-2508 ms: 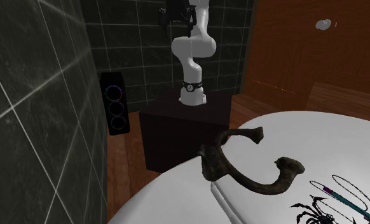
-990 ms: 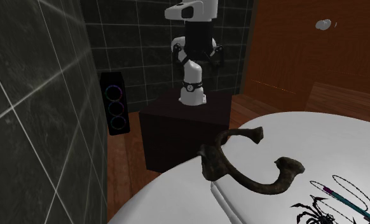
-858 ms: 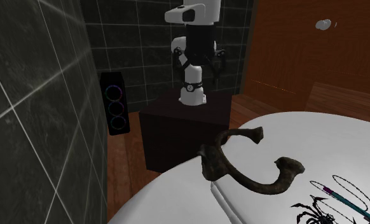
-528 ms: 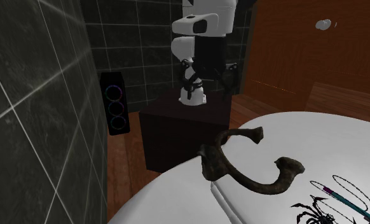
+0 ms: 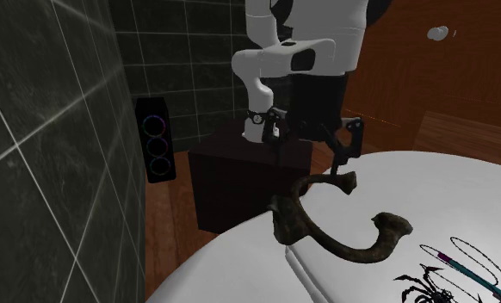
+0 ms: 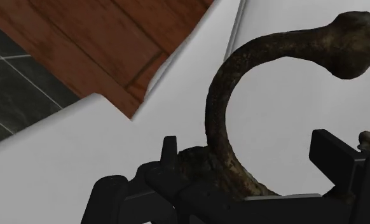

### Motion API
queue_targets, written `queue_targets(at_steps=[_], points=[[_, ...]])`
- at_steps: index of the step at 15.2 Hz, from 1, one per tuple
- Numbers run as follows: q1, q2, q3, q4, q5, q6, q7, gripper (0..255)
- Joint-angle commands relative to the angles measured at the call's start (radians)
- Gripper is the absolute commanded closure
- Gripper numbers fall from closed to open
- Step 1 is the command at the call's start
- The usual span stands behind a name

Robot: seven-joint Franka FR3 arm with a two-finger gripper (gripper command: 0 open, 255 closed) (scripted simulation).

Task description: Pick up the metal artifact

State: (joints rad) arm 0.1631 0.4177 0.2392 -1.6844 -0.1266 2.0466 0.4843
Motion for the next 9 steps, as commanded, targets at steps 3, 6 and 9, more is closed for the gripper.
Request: queue_targets(at_steps=[3,6,9], points=[[-0.028,0.054,0.011,0.0,-0.026,0.037,-0.116,0],[-0.029,0.074,0.01,-0.013,-0.034,0.069,-0.111,0],[-0.024,0.077,0.014,-0.02,-0.037,0.078,-0.1,255]])
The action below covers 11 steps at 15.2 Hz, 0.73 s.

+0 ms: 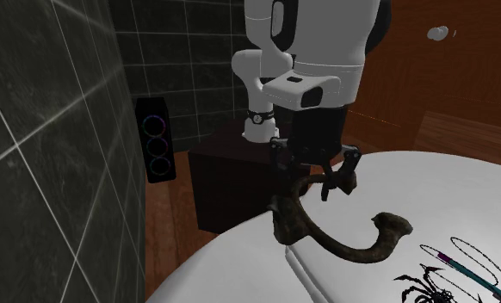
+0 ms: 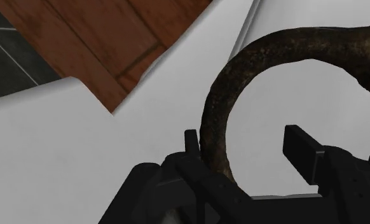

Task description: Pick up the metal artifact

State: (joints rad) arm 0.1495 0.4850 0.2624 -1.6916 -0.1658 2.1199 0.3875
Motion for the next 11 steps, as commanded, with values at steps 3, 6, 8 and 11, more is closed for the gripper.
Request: queue_targets(at_steps=[3,6,8,11], points=[[-0.007,0.016,-0.01,-0.005,0.0,0.003,-0.001,255],[-0.01,0.002,-0.008,-0.02,0.003,0.004,-0.001,255],[-0.01,0.003,-0.008,-0.016,0.003,0.002,-0.002,255],[-0.042,0.001,0.019,0.001,-0.008,-0.021,-0.006,255]])
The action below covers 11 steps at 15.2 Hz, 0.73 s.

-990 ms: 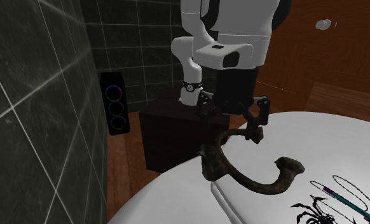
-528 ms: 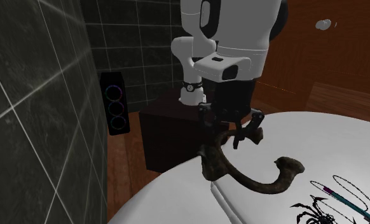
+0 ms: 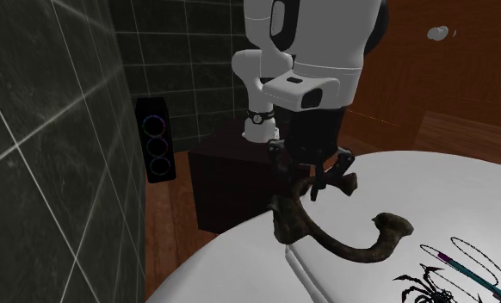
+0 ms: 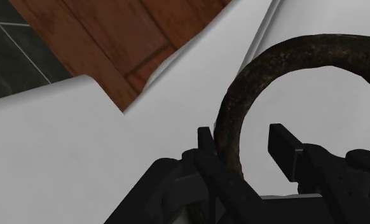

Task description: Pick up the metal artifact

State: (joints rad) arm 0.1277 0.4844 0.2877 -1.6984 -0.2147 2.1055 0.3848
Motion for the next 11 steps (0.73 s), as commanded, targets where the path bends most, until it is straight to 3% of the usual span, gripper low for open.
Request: queue_targets(at_steps=[1,11], points=[[-0.025,-0.004,0.0,0.012,0.04,-0.018,-0.003,255],[-0.037,-0.058,0.019,0.069,0.057,-0.128,-0.016,255]])
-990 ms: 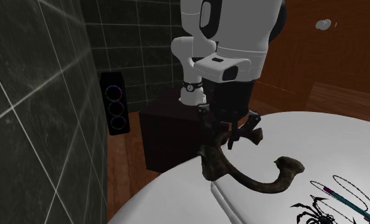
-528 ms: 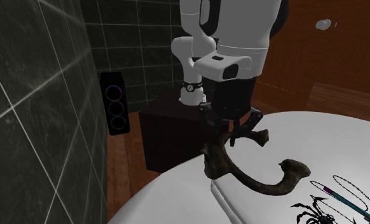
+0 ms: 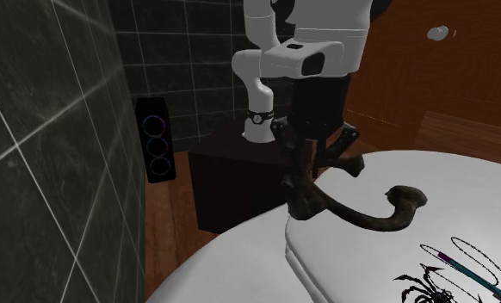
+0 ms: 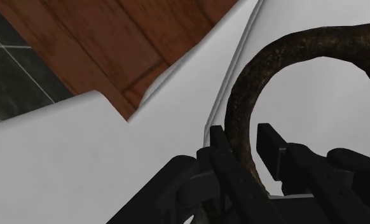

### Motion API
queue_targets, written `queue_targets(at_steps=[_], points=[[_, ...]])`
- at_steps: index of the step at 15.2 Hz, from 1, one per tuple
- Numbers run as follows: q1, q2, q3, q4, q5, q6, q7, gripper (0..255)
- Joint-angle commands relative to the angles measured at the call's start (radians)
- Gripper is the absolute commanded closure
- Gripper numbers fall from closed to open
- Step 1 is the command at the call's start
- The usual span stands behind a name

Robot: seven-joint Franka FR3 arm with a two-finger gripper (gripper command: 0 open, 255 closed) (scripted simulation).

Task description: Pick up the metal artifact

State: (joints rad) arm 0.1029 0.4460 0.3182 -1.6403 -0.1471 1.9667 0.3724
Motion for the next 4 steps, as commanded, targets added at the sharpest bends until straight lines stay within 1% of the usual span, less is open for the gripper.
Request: queue_targets(at_steps=[1,4], points=[[-0.013,-0.024,-0.01,0.018,-0.008,0.0,-0.005,255],[-0.012,-0.029,-0.01,0.027,-0.006,-0.013,-0.006,255]])
